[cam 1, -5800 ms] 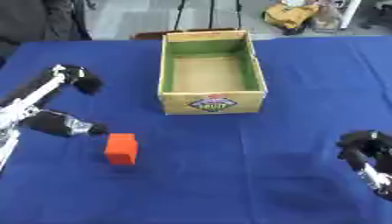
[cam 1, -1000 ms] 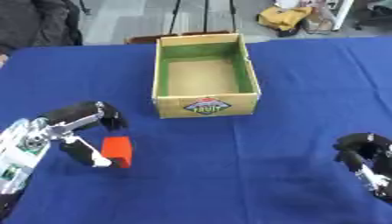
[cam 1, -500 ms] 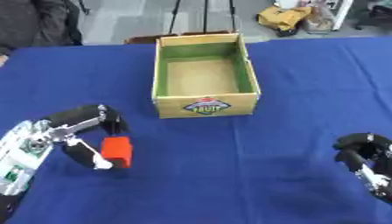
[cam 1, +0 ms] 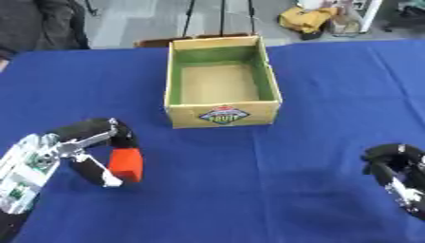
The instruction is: Pick up objects on the table and place them in the box.
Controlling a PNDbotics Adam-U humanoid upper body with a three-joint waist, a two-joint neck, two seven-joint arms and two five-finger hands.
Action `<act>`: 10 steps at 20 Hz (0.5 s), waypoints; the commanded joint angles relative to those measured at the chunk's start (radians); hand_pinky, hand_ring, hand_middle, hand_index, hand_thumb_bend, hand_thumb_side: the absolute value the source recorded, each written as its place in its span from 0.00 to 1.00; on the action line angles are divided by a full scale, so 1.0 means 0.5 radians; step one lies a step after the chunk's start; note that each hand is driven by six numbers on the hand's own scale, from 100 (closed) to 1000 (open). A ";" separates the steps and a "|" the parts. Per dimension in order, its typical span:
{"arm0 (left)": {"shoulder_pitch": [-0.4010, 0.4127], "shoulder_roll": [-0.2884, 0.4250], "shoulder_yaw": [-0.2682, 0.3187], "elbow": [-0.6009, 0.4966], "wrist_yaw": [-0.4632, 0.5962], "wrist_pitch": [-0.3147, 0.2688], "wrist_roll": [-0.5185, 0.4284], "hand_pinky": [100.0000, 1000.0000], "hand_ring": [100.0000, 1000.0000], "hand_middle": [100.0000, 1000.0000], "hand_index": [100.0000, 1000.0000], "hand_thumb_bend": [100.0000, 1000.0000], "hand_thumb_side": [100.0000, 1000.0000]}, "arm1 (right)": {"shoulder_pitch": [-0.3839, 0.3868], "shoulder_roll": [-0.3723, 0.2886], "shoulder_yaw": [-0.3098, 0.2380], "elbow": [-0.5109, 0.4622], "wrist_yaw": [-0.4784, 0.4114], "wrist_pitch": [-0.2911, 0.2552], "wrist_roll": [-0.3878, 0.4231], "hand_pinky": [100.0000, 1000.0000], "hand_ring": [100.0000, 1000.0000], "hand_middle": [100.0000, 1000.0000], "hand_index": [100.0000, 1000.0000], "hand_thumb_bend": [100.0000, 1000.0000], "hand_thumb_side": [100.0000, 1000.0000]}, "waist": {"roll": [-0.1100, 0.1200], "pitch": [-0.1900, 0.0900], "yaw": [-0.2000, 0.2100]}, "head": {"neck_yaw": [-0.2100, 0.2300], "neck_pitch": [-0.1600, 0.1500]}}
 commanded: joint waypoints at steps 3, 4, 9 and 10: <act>-0.012 0.026 -0.003 -0.003 -0.046 -0.010 0.042 0.49 0.44 0.42 0.62 0.56 0.10 | -0.016 -0.024 -0.005 -0.022 -0.004 -0.004 0.003 0.73 0.45 0.35 0.66 0.27 0.43 | 0.000 -0.021 -0.001 | -0.002 -0.021; -0.012 0.024 -0.005 0.000 -0.055 -0.010 0.054 0.48 0.44 0.41 0.62 0.56 0.10 | -0.016 -0.024 -0.005 -0.022 -0.004 -0.004 0.003 0.73 0.45 0.35 0.66 0.27 0.43 | 0.001 -0.021 -0.001 | -0.002 -0.021; -0.009 0.010 -0.017 0.019 -0.095 -0.012 0.123 0.42 0.39 0.36 0.57 0.50 0.07 | -0.017 -0.024 -0.005 -0.021 -0.004 -0.004 0.003 0.73 0.45 0.35 0.66 0.27 0.43 | 0.001 -0.021 -0.006 | -0.002 -0.023; -0.008 0.007 -0.018 0.022 -0.103 -0.011 0.142 0.40 0.37 0.34 0.55 0.48 0.05 | -0.016 -0.024 -0.006 -0.021 -0.004 -0.004 0.003 0.73 0.45 0.35 0.66 0.27 0.44 | 0.001 -0.021 -0.007 | -0.002 -0.023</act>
